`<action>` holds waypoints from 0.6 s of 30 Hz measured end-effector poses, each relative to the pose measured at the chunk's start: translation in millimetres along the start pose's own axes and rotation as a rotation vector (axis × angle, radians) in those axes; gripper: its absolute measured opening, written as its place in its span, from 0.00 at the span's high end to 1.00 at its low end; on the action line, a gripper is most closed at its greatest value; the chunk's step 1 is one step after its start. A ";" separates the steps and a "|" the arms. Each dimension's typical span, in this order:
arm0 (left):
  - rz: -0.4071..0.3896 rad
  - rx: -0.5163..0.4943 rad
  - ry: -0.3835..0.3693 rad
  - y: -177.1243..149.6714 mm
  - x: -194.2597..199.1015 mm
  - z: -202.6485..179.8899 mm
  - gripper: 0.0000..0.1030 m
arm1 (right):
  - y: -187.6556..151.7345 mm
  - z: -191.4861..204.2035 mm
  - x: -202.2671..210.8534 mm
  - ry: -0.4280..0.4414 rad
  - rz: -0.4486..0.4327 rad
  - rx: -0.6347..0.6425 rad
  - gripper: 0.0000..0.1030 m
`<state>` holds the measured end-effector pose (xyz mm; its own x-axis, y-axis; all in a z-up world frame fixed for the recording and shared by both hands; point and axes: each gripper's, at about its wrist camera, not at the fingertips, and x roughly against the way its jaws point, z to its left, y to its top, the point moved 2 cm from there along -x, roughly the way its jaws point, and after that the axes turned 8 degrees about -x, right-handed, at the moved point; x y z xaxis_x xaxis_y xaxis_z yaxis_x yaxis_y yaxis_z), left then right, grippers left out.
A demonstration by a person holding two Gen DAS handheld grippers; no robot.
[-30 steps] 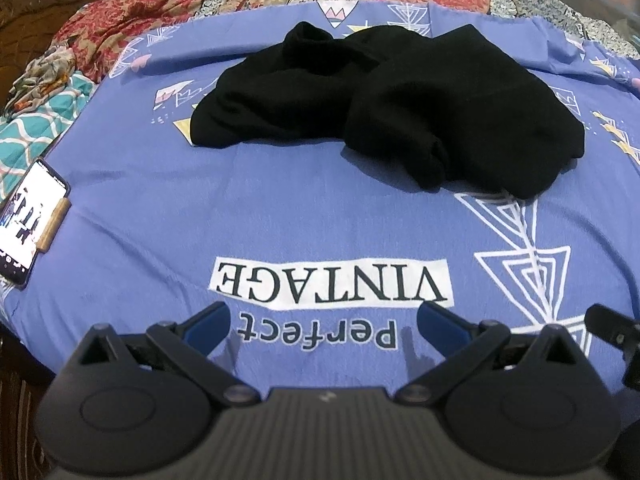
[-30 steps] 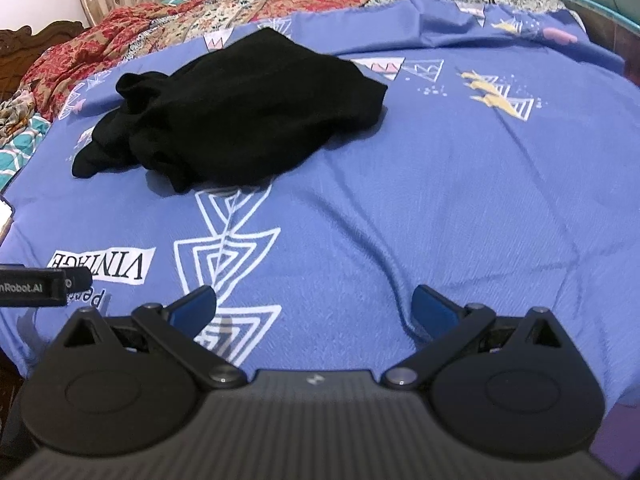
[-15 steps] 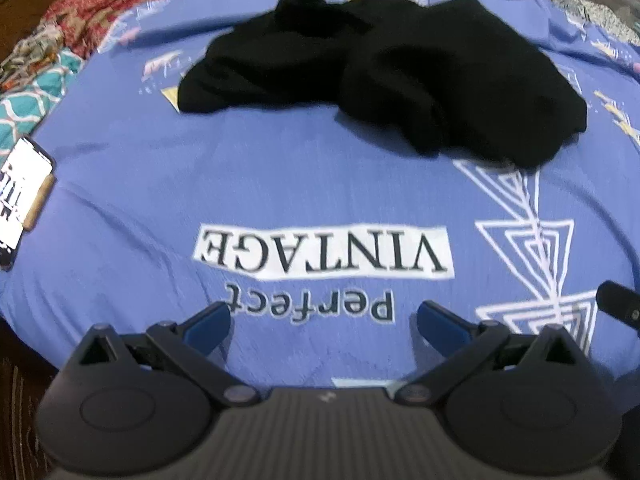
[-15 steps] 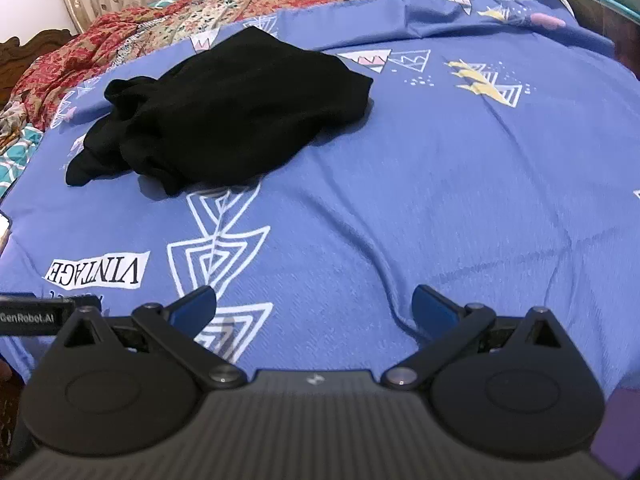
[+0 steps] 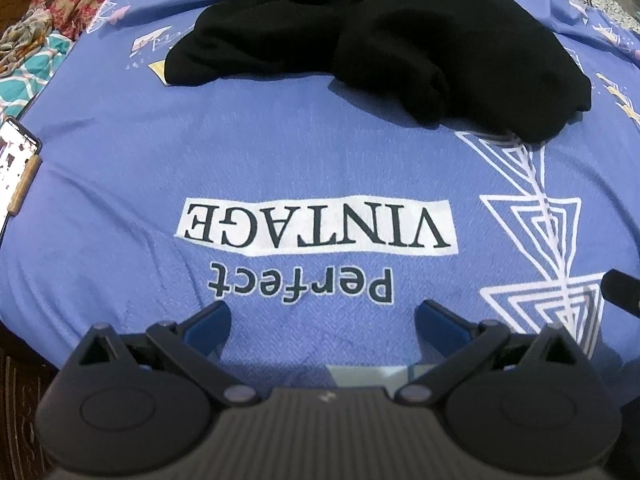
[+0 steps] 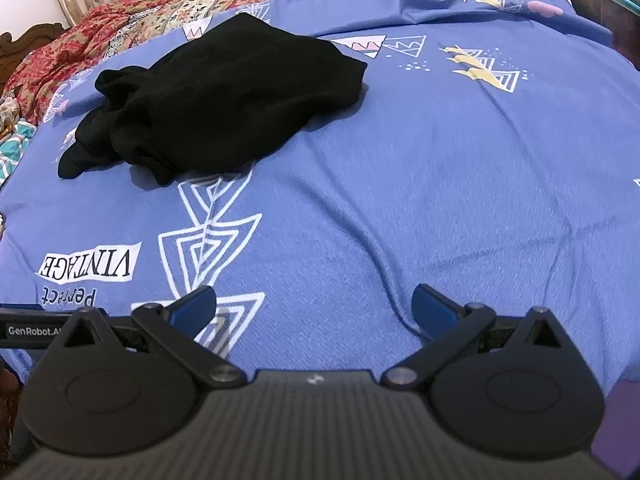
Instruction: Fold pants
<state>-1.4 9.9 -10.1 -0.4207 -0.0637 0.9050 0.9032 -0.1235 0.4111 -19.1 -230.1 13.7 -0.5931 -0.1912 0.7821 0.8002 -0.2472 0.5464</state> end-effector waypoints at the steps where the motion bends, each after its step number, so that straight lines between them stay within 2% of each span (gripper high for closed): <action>1: 0.001 0.001 -0.002 -0.2 -0.4 0.0 0.00 | -0.2 -0.5 -0.3 -0.001 0.003 -0.003 0.00; 18: -0.038 -0.011 -0.008 -9.0 0.6 -2.6 0.00 | -1.7 -2.2 -6.2 -0.014 0.017 -0.017 0.00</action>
<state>-10.0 8.4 -13.6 -0.4537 -0.0504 0.8897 0.8856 -0.1364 0.4439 -17.0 -230.5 7.3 -0.5782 -0.1821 0.7953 0.8083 -0.2604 0.5280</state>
